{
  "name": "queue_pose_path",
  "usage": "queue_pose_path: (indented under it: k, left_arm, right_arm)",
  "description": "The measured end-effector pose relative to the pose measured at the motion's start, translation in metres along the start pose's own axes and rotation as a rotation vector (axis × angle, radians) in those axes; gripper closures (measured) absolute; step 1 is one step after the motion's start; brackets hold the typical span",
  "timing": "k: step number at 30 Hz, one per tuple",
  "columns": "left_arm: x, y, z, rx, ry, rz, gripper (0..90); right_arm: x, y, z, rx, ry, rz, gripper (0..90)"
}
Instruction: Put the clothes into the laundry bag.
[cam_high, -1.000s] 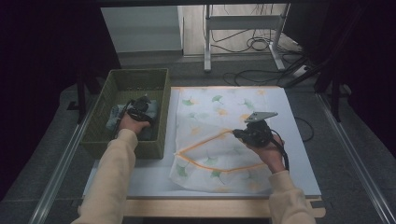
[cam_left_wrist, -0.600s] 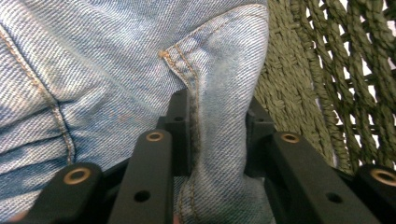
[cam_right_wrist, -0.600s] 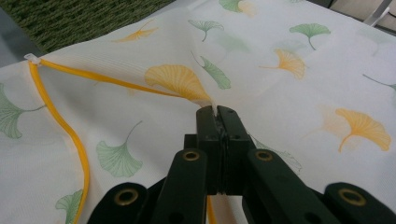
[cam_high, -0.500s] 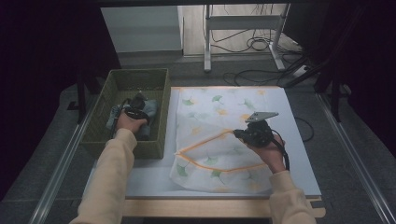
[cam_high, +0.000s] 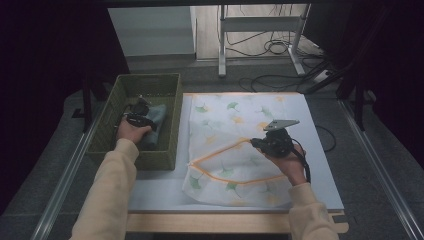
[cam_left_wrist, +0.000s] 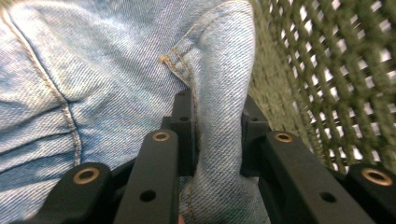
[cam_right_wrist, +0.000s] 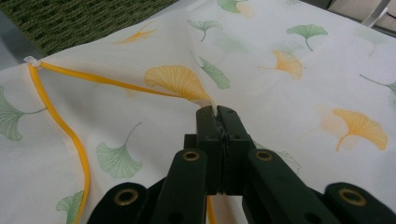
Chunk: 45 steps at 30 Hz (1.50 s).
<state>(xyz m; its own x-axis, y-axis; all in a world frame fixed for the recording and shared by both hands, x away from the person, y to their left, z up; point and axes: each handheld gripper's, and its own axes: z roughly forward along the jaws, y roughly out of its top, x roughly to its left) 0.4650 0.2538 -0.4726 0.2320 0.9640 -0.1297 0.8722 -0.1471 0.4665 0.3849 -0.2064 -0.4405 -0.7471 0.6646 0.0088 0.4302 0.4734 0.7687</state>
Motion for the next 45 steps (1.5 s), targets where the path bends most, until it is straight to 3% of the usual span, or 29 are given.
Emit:
queue_pose_path:
  k: [5, 16, 18, 24, 31, 39, 45]
  left_arm:
    - [0.009, -0.007, -0.015, -0.1, -0.027, -0.036, 73.6]
    - [0.013, -0.016, -0.053, -0.254, -0.062, -0.046, 73.9]
    - [0.013, -0.017, -0.059, -0.268, -0.085, -0.059, 73.8]
    - [0.012, -0.02, -0.072, -0.327, -0.096, -0.076, 73.9]
    - [0.015, -0.025, -0.085, -0.383, -0.141, -0.098, 73.9]
    - [0.02, -0.029, -0.101, -0.463, -0.154, -0.107, 73.9]
    - [0.026, -0.035, -0.105, -0.489, -0.157, -0.122, 73.8]
  right_arm:
    - [0.0, 0.0, -0.001, -0.003, -0.001, 0.002, 87.9]
    - [0.0, 0.001, -0.001, -0.003, -0.003, 0.001, 87.9]
    - [0.001, 0.001, -0.001, -0.004, -0.004, 0.001, 88.0]
    - [0.001, 0.001, -0.002, -0.007, -0.003, 0.001, 88.0]
    - [0.0, 0.001, -0.002, -0.006, 0.005, 0.002, 88.3]
    - [0.0, 0.001, -0.002, -0.006, 0.002, 0.004, 88.3]
    - [0.0, 0.001, -0.002, -0.007, 0.001, 0.002, 88.3]
